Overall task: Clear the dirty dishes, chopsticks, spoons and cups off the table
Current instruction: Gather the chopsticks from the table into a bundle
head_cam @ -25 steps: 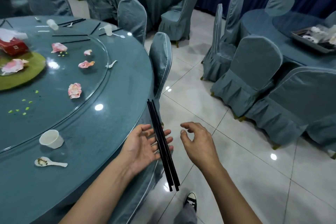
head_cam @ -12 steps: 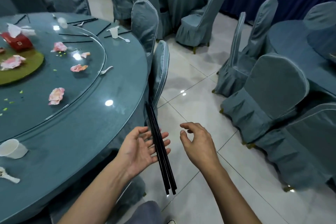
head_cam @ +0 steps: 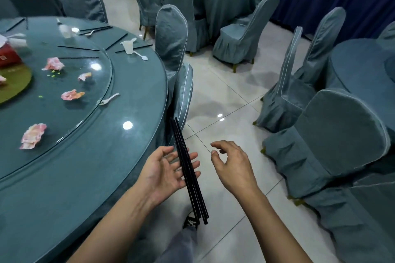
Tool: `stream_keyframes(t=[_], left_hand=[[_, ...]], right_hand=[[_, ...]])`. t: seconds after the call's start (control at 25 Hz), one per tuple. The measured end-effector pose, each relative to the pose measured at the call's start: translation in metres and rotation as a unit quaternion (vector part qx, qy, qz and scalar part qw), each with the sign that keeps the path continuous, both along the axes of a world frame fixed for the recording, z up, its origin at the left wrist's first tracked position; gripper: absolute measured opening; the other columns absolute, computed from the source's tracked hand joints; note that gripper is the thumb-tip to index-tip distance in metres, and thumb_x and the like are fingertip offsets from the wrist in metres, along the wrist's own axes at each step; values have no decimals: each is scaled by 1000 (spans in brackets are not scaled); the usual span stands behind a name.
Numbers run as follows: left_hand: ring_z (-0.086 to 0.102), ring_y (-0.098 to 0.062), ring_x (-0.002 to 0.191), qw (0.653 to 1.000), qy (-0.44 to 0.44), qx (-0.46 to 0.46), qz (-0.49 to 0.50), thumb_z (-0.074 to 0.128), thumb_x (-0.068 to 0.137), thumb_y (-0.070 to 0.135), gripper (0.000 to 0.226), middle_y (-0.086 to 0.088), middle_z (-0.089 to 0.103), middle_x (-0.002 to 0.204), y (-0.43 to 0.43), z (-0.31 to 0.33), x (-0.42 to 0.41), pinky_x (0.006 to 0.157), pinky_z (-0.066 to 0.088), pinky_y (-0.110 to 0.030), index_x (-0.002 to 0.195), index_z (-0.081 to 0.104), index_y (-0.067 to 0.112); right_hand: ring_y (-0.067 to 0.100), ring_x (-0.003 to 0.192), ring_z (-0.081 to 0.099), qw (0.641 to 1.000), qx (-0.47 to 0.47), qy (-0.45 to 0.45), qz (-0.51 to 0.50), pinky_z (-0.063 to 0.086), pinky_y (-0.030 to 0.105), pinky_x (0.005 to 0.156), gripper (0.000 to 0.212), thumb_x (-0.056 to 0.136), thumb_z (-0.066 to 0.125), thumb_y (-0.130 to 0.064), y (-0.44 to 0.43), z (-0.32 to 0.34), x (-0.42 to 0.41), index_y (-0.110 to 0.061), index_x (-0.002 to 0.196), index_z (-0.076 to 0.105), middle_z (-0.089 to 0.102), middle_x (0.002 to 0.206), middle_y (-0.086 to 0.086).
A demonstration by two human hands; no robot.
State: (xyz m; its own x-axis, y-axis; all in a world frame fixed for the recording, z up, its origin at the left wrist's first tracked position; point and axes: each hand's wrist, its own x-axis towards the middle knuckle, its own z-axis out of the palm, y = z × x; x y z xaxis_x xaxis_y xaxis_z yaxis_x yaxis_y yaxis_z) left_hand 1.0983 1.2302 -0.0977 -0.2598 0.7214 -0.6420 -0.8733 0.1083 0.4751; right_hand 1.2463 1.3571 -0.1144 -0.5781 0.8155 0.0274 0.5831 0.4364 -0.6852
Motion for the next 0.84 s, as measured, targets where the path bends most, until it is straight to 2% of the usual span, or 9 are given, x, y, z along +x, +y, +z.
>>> stream_keyframes(t=[0.16,0.32,0.48,0.84], left_hand=[[63,-39,119,1000,0,13,13,55,80,30,54,-21,69,125,72,13,-40,99,50,-56,126,61,2],[63,-39,120,999,1,13,35,46,93,30,50,-21,69,127,132,26,-83,98,50,-56,132,59,1],[63,-39,120,999,-7,8,53,44,96,29,49,-21,69,126,172,31,-105,96,51,-56,133,58,0],[69,-36,107,994,9,-11,106,44,95,30,54,-20,70,123,277,25,-149,87,57,-52,138,55,0]], right_hand=[[2,110,55,1000,-7,-9,15,45,30,100,25,99,56,-33,69,7,-40,-36,121,65,63,119,-19],[2,107,56,1000,-6,13,26,45,29,100,24,98,57,-31,131,15,-81,-34,120,67,63,115,-19],[3,105,57,999,-1,16,36,44,30,99,23,97,59,-29,180,20,-106,-32,118,68,64,113,-18],[8,103,58,994,2,36,104,49,36,96,22,97,59,-28,301,7,-176,-31,116,68,65,111,-15]])
